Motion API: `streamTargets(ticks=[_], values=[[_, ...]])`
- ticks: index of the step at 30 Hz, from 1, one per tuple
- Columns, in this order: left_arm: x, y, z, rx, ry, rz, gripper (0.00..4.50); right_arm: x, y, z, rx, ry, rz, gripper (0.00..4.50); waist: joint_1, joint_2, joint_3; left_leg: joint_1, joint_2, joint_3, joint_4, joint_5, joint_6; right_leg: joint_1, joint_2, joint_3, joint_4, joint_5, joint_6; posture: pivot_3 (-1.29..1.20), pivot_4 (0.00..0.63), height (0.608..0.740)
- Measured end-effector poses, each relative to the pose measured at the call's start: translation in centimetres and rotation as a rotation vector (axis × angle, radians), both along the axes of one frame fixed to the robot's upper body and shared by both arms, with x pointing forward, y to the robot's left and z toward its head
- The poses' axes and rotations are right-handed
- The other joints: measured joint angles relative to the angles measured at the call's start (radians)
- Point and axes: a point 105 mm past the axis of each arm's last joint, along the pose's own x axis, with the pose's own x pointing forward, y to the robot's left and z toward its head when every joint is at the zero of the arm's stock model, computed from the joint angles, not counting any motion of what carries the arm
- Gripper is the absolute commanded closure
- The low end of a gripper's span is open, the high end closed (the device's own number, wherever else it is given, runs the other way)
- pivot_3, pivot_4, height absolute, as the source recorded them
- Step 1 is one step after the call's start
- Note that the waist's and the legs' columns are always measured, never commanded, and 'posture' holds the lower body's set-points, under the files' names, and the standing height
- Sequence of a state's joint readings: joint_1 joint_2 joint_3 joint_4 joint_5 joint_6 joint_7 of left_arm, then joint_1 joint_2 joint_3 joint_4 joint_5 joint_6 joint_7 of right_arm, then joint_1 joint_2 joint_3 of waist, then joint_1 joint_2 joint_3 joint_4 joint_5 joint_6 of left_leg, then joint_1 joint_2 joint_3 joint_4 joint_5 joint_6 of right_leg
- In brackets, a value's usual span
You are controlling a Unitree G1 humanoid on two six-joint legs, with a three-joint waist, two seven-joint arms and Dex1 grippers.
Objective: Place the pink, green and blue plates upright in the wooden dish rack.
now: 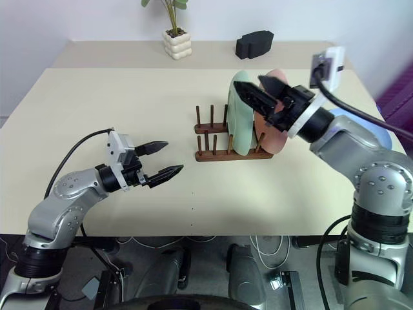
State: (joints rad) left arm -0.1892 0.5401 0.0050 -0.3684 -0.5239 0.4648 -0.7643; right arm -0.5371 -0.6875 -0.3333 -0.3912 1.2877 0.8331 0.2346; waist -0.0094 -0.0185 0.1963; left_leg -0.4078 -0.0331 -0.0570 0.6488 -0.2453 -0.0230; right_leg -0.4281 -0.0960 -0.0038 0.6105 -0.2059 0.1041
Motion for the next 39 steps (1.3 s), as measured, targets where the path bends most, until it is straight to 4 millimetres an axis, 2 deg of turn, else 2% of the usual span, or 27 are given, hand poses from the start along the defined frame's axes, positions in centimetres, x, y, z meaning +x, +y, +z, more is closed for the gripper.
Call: streamTargets(ticks=[2, 4, 6, 8, 10, 11, 15, 21, 25, 28, 31, 38, 39], values=[[0.0, 0.0, 0.0, 0.002, -0.001, -0.001, 0.00, -0.1, -1.4, 1.0, -0.044, -0.072, -0.050, 0.08, 0.001, 0.000, 0.000, 0.000, 0.000, 0.000, 0.000, 0.000, 0.000, 0.000, 0.000, 0.000, 0.000, 0.000, 0.000, 0.00, 0.150, 0.736], [0.1, 0.0, -0.1, 0.008, -0.001, 0.002, 0.00, 0.7, -4.8, 2.1, -0.098, -0.126, -0.186, 0.08, 0.003, -0.001, 0.000, 0.000, -0.002, 0.001, 0.001, 0.000, 0.000, 0.001, 0.000, 0.000, -0.002, 0.000, 0.000, 0.00, 0.150, 0.736], [0.1, 0.0, -0.2, 0.011, 0.000, 0.002, 0.00, 1.7, -8.2, 2.3, -0.108, -0.130, -0.317, 0.08, 0.002, -0.001, 0.000, 0.000, -0.002, 0.001, 0.001, 0.000, 0.000, 0.001, 0.000, 0.000, -0.002, 0.000, -0.001, 0.00, 0.150, 0.736], [0.0, -0.3, -0.2, 0.010, 0.001, -0.008, 0.00, 2.4, -11.2, 1.4, -0.165, -0.112, -0.425, 0.08, 0.002, 0.000, 0.000, 0.000, -0.002, 0.002, 0.000, 0.000, 0.001, 0.001, 0.000, 0.000, -0.002, 0.000, -0.001, 0.00, 0.150, 0.736], [0.0, -0.5, -0.4, 0.012, 0.005, -0.016, 0.00, 3.0, -15.4, -1.1, -0.270, -0.037, -0.573, 0.08, 0.005, 0.000, 0.000, 0.000, -0.002, 0.002, 0.000, -0.001, 0.001, 0.001, 0.000, 0.000, -0.003, 0.000, 0.000, 0.00, 0.150, 0.736], [0.0, -0.5, -0.4, 0.015, 0.006, -0.017, 0.00, 3.1, -16.5, -2.4, -0.313, -0.001, -0.610, 0.08, 0.003, 0.000, 0.000, 0.000, -0.002, 0.003, 0.000, -0.001, 0.001, 0.001, 0.000, 0.000, -0.003, 0.000, 0.000, 0.00, 0.150, 0.736], [-0.1, -0.7, -0.5, 0.015, 0.009, -0.036, 0.00, 3.2, -17.9, -8.2, -0.565, 0.135, -0.631, 0.08, -0.007, 0.002, 0.000, 0.001, -0.002, 0.004, 0.000, -0.001, 0.001, 0.001, 0.000, 0.001, -0.001, 0.000, 0.000, 0.00, 0.150, 0.736], [-0.2, -0.8, -0.5, 0.015, 0.010, -0.053, 0.00, 3.0, -19.3, -15.1, -0.839, 0.291, -0.625, 0.08, -0.002, 0.003, -0.001, 0.001, -0.002, 0.005, 0.001, -0.001, 0.001, 0.001, -0.001, 0.002, -0.001, 0.000, 0.000, 0.00, 0.150, 0.736], [-0.2, -0.8, -0.5, 0.015, 0.011, -0.052, 0.00, 3.5, -19.8, -18.0, -0.936, 0.331, -0.618, 0.08, -0.003, 0.003, -0.001, 0.001, -0.002, 0.005, 0.001, -0.001, 0.001, 0.001, 0.000, 0.002, -0.001, 0.000, 0.000, 0.00, 0.150, 0.736], [-0.2, -0.8, -0.5, 0.020, 0.009, -0.050, 0.00, 4.6, -20.1, -17.9, -0.958, 0.295, -0.637, 0.08, -0.007, 0.003, -0.001, 0.003, -0.002, 0.006, 0.001, -0.001, 0.001, 0.002, 0.000, 0.002, 0.000, 0.000, 0.000, 0.00, 0.150, 0.736], [-0.2, -0.8, -0.6, 0.026, 0.006, -0.044, 0.00, 5.5, -20.5, -18.1, -0.969, 0.284, -0.668, 0.89, -0.005, 0.002, -0.001, 0.003, -0.002, 0.005, 0.002, -0.001, 0.001, 0.002, 0.000, 0.002, 0.000, 0.000, 0.000, 0.00, 0.150, 0.736], [-0.2, -0.6, -0.9, 0.035, 0.007, -0.029, 0.00, 6.0, -20.4, -19.2, -1.002, 0.270, -0.682, 4.48, -0.001, 0.002, -0.001, 0.003, -0.003, 0.005, 0.003, -0.001, 0.001, 0.003, 0.000, 0.002, 0.000, 0.000, 0.000, 0.00, 0.150, 0.736], [-0.1, -0.6, -0.9, 0.039, 0.006, -0.026, 0.00, 6.0, -20.3, -19.2, -1.009, 0.264, -0.683, 4.48, -0.002, 0.002, -0.001, 0.003, -0.003, 0.005, 0.003, -0.001, 0.001, 0.003, 0.000, 0.003, 0.000, 0.000, 0.000, 0.00, 0.150, 0.736]])
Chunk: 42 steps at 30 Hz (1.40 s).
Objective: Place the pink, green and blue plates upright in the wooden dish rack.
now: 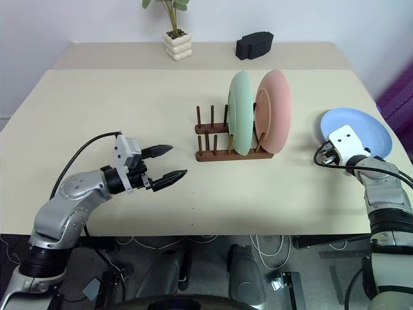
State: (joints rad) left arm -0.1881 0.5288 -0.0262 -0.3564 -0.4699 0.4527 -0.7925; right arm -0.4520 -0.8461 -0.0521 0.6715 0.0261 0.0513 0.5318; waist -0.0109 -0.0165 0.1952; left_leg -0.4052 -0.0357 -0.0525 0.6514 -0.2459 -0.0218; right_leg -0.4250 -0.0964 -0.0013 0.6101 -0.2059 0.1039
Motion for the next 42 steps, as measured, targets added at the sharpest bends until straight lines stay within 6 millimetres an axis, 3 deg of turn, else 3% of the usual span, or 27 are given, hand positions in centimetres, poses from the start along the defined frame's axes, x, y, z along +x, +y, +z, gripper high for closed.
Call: streamTargets(ticks=[6, 9, 11, 14, 17, 21, 26, 29, 36, 42], values=[[0.0, 0.0, 0.0, 0.004, -0.002, 0.001, 0.00, 0.1, -0.3, 0.4, -0.063, -0.035, -0.023, 4.48, 0.000, 0.000, 0.000, 0.000, 0.000, 0.000, 0.000, 0.000, 0.000, 0.000, 0.000, 0.000, 0.000, 0.000, 0.000, 0.00, 0.150, 0.736], [0.0, 0.0, 0.0, 0.007, -0.003, 0.000, 0.00, 0.6, -0.7, 2.0, -0.164, -0.126, -0.049, 4.48, -0.001, 0.001, 0.001, 0.000, 0.000, 0.000, 0.000, 0.000, 0.000, 0.000, 0.000, 0.000, 0.000, 0.000, 0.000, 0.00, 0.150, 0.736], [0.0, 0.0, 0.0, 0.008, -0.004, -0.002, 0.00, 1.4, -0.3, 5.2, -0.216, -0.254, -0.054, 4.48, -0.008, 0.003, 0.002, 0.000, 0.000, 0.002, 0.000, 0.000, 0.000, -0.002, 0.000, 0.002, 0.001, 0.000, 0.000, 0.00, 0.150, 0.736], [0.1, -0.1, 0.2, 0.010, -0.013, -0.009, 0.00, 2.2, 1.3, 12.9, -0.312, -0.507, -0.021, 4.48, -0.009, 0.007, 0.001, 0.001, 0.000, 0.003, -0.002, 0.000, 0.000, -0.003, 0.001, 0.002, 0.002, 0.000, 0.000, 0.00, 0.150, 0.736], [0.1, -0.2, 0.2, 0.013, -0.014, -0.009, 0.00, 2.0, 5.0, 19.7, -0.379, -0.727, 0.078, 4.48, -0.007, 0.007, 0.001, 0.001, 0.000, 0.002, -0.003, 0.000, 0.000, -0.003, 0.001, 0.002, 0.002, 0.000, 0.001, 0.00, 0.150, 0.736], [0.2, -0.3, 0.0, 0.012, -0.011, -0.008, 0.00, 0.9, 11.0, 24.5, -0.314, -0.900, 0.285, 4.48, -0.003, 0.006, 0.001, 0.000, 0.000, 0.001, -0.002, 0.000, 0.000, -0.003, 0.001, 0.002, 0.002, 0.000, 0.001, 0.00, 0.150, 0.736], [0.7, 0.3, 0.1, -0.003, -0.023, 0.035, 0.00, -2.7, 21.3, 25.4, 0.078, -0.910, 0.758, 4.48, -0.003, 0.006, 0.001, 0.000, 0.002, -0.005, -0.002, 0.000, 0.000, -0.003, 0.001, 0.001, 0.002, 0.002, 0.004, 0.00, 0.150, 0.736], [1.1, 1.7, 0.3, 0.010, -0.032, 0.086, 0.00, -5.1, 25.1, 25.3, 0.330, -0.828, 0.954, 4.48, 0.000, 0.006, 0.001, 0.000, 0.003, -0.006, -0.002, 0.000, 0.000, -0.003, 0.001, 0.000, 0.002, 0.001, 0.003, 0.00, 0.150, 0.736], [1.7, 4.3, 1.0, 0.023, -0.062, 0.177, 0.00, -8.7, 30.3, 24.9, 0.929, -0.567, 1.161, 4.48, -0.002, 0.006, 0.001, 0.000, 0.004, -0.006, -0.002, 0.000, 0.000, -0.003, 0.000, 0.000, 0.003, 0.000, 0.001, 0.00, 0.150, 0.736], [1.4, 4.4, 0.5, 0.022, -0.048, 0.181, 0.00, -7.9, 30.7, 23.5, 1.311, -0.370, 1.020, 4.48, -0.001, 0.006, 0.001, 0.000, 0.004, -0.006, -0.002, 0.000, 0.000, -0.003, 0.000, 0.000, 0.003, 0.001, 0.001, 0.00, 0.150, 0.736]])
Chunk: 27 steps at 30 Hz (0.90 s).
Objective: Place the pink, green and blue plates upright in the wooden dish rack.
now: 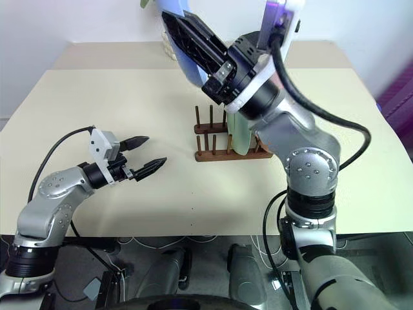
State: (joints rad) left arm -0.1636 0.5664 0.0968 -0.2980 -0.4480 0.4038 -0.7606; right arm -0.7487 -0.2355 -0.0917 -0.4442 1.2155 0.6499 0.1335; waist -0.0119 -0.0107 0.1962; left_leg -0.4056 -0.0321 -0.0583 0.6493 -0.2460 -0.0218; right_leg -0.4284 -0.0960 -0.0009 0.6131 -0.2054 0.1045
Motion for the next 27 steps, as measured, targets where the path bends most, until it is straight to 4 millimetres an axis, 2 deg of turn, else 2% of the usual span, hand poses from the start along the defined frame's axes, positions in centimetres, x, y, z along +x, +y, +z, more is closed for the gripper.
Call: streamTargets(ticks=[6, 13, 20, 27], values=[[-0.1, 0.0, 0.0, -0.001, -0.002, -0.001, 0.00, 1.1, -1.1, -1.9, 0.079, 0.217, -0.002, 4.48, -0.002, 0.000, 0.000, 0.000, 0.000, 0.001, 0.000, 0.000, 0.000, 0.000, 0.000, 0.000, 0.000, 0.000, 0.000, 0.00, 0.150, 0.736], [-0.1, -0.1, 0.2, 0.000, -0.006, -0.004, 0.00, 2.1, -1.3, -5.2, 0.060, 0.414, -0.029, 4.48, -0.003, 0.000, 0.000, 0.000, 0.001, 0.001, 0.000, 0.000, 0.000, 0.000, 0.001, 0.000, 0.000, 0.000, 0.000, 0.00, 0.150, 0.736], [-0.1, -0.1, 0.2, 0.000, -0.006, -0.005, 0.00, 2.4, -1.2, -5.6, 0.067, 0.475, -0.034, 4.48, -0.004, 0.000, 0.000, 0.000, 0.001, 0.001, 0.000, 0.000, 0.000, 0.000, 0.002, 0.000, 0.000, 0.000, 0.000, 0.00, 0.150, 0.736], [-0.1, -0.2, 0.2, 0.000, -0.006, -0.006, 0.00, 3.2, -1.2, -6.9, 0.070, 0.584, -0.049, 4.48, -0.004, 0.000, 0.000, 0.000, 0.002, 0.001, -0.001, 0.000, 0.000, 0.000, 0.002, 0.000, 0.000, 0.000, 0.000, 0.00, 0.150, 0.736]])
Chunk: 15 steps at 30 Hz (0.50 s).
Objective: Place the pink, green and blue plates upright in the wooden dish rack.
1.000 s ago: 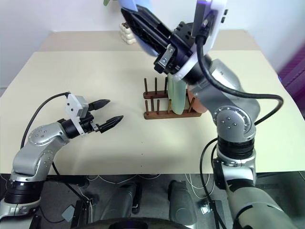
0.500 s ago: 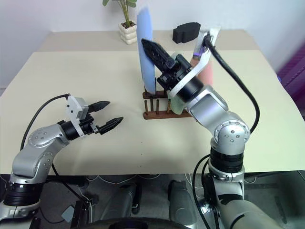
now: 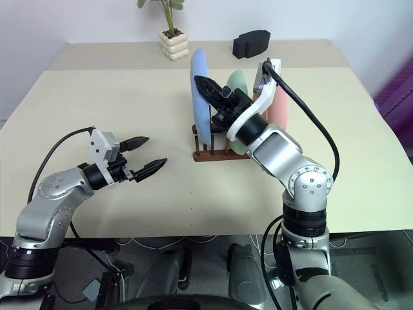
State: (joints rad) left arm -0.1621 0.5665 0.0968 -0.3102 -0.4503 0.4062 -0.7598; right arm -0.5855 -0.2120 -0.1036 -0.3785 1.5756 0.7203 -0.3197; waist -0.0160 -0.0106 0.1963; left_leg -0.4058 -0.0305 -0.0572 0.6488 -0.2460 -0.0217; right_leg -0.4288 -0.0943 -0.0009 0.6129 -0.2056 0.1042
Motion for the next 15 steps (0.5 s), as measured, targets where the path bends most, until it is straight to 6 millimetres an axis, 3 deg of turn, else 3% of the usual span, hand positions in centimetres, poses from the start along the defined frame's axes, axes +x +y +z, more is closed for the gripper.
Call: streamTargets(ticks=[5, 8, 14, 15], values=[[-0.09, -0.16, 0.13, 0.000, -0.005, -0.007, 0.00, 0.36, -0.02, -0.41, 0.020, 0.054, -0.001, 4.48, 0.000, 0.000, 0.000, 0.000, 0.000, 0.000, 0.000, 0.000, 0.000, 0.000, 0.000, 0.000, 0.000, 0.000, 0.000, 0.00, 0.150, 0.736], [-0.11, -0.19, 0.14, -0.003, -0.004, -0.008, 0.00, 0.38, -0.01, -0.46, 0.027, 0.067, 0.004, 3.46, 0.000, 0.000, 0.000, 0.000, 0.000, 0.000, 0.000, 0.000, 0.000, 0.000, 0.000, 0.000, 0.000, 0.000, 0.000, 0.00, 0.150, 0.736], [-0.20, -0.33, 0.27, -0.008, -0.007, -0.015, 0.00, 0.49, -0.06, -0.61, 0.027, 0.082, 0.001, 0.43, 0.000, 0.000, 0.000, 0.000, 0.001, 0.000, 0.000, 0.000, 0.000, 0.000, 0.001, 0.000, 0.000, 0.000, 0.000, 0.00, 0.150, 0.736], [-0.20, -0.34, 0.27, -0.008, -0.007, -0.016, 0.00, 0.50, -0.06, -0.61, 0.027, 0.083, 0.001, 0.43, 0.000, 0.000, 0.000, 0.000, 0.001, 0.000, 0.000, 0.000, 0.000, 0.000, 0.001, 0.000, 0.000, 0.000, 0.000, 0.00, 0.150, 0.736]])
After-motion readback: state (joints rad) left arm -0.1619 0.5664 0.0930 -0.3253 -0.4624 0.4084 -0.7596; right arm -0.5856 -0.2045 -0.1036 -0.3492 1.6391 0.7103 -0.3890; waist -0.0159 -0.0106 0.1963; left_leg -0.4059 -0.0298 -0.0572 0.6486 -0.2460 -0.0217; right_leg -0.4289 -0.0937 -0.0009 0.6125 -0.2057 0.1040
